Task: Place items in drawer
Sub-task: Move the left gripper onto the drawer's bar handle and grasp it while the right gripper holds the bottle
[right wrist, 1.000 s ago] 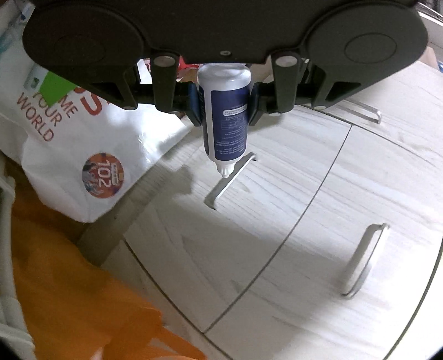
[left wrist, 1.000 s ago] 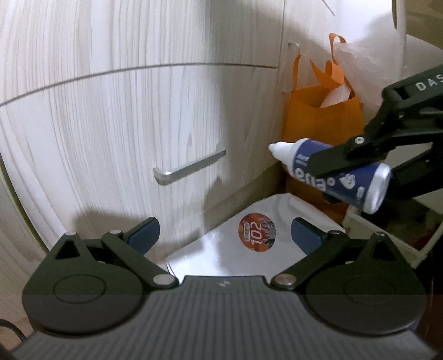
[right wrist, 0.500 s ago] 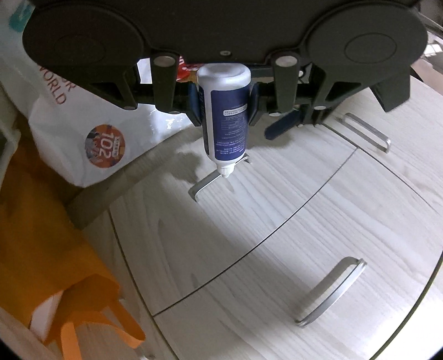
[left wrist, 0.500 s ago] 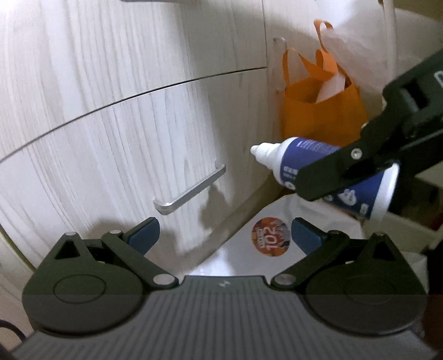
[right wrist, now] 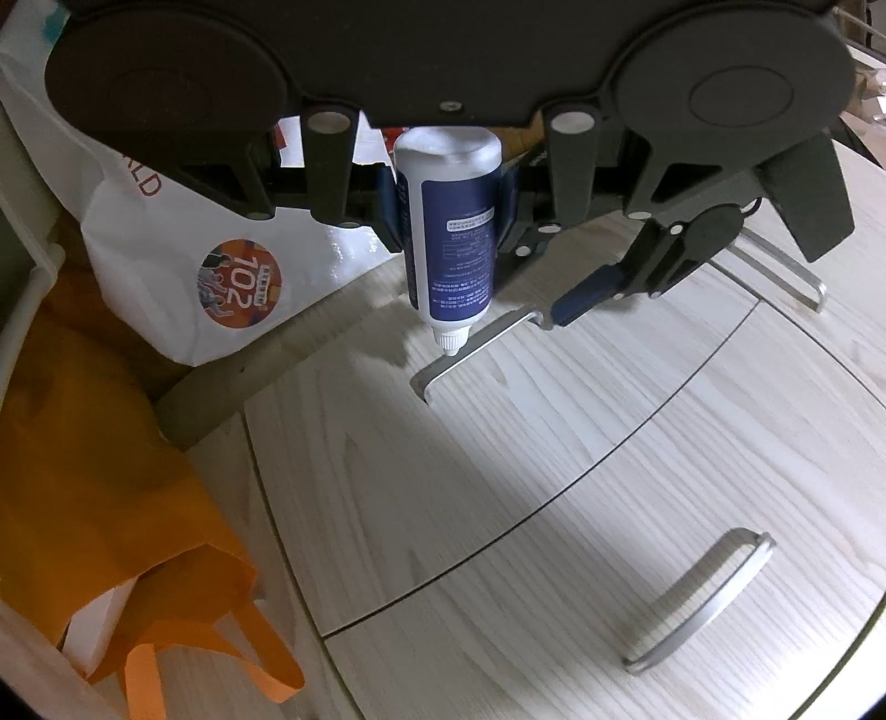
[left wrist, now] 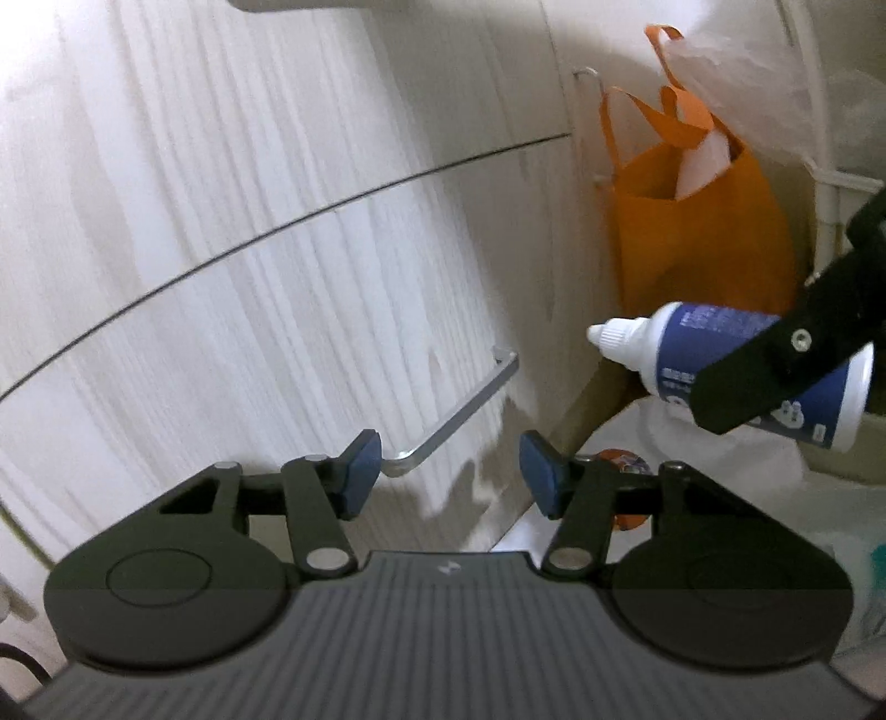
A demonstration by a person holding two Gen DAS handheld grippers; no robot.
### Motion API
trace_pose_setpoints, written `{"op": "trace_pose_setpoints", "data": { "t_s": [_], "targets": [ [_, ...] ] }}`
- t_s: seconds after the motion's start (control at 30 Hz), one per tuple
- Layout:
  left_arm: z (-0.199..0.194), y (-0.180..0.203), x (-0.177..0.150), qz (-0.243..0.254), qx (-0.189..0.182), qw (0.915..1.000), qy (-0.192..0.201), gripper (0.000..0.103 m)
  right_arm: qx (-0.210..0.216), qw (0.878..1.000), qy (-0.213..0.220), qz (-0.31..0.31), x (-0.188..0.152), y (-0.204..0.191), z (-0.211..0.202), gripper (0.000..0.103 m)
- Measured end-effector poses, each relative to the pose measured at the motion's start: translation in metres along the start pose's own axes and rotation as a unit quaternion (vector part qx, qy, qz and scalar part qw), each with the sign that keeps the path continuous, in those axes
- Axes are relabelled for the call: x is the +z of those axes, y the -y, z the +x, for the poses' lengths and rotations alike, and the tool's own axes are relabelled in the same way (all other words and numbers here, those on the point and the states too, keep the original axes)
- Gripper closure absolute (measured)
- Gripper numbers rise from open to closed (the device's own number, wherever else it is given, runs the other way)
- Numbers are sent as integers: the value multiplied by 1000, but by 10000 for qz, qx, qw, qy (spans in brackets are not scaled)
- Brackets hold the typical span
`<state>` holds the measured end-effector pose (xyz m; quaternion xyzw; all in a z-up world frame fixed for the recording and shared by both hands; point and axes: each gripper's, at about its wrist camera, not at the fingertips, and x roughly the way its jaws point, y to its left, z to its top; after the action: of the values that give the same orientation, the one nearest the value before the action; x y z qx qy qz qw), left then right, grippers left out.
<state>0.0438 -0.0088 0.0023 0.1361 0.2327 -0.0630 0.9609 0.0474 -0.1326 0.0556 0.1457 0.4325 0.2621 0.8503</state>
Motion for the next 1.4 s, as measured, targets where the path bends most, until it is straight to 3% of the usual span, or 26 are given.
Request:
{"op": "trace_pose_setpoints", "data": {
  "t_s": [0.07,0.17,0.33,0.43,0.6,0.73,1.03,1.4],
  "targets": [
    [1,-1,-2,50,-79,9999,52,49,-1,10000,-14,-7,1,0,3,63],
    [0,1,-3,282,-41,9995,152,60,-10,10000,-32,-10,3,0,8,63],
    [4,-5,-4,269,-19,9995,157,61,-58,10000,-56,27,5,3,13,63],
    [6,-5,-5,207,-104,9996,166,60,-84,9999,-61,46,6,5,15,63],
    [7,5,-9,255,73,9994,204,58,-105,9999,-44,83,8,7,16,63],
    [5,2,-15,299,-61,9991,304,59,-120,9999,-25,88,8,6,14,63],
    [-1,-16,-19,-106,-428,9985,320,59,-26,9998,140,134,9,-2,2,63],
    [-16,-14,-32,138,-350,9988,301,59,-118,9996,95,219,9,2,2,63]
  ]
}}
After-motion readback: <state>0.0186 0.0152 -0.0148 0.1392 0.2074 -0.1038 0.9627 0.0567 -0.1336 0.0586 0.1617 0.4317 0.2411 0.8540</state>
